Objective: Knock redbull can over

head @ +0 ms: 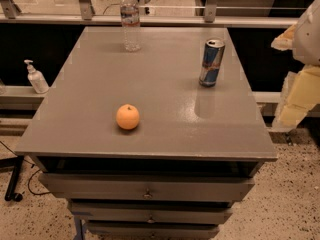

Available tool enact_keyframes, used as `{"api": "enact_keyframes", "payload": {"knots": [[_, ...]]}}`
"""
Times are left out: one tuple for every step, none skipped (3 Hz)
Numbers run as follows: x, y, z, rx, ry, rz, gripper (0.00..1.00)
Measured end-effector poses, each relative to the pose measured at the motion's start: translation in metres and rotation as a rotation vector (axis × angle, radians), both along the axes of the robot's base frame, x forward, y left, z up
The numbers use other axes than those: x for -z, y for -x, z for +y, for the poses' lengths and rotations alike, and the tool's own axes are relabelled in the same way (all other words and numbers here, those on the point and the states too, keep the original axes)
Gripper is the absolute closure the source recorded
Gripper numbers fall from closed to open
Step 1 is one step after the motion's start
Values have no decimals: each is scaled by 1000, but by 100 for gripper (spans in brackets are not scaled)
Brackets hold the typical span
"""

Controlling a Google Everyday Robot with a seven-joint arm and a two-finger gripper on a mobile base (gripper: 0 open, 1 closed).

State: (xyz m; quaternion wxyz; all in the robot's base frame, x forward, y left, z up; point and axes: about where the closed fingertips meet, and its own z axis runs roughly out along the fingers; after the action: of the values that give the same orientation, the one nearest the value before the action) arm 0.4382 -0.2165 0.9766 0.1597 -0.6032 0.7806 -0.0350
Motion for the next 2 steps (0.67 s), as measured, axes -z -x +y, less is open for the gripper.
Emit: {"api": "enact_keyframes", "payload": {"knots": [[0, 0, 0, 0, 0, 0, 0], [2, -8, -4, 9, -28, -10, 0]]}}
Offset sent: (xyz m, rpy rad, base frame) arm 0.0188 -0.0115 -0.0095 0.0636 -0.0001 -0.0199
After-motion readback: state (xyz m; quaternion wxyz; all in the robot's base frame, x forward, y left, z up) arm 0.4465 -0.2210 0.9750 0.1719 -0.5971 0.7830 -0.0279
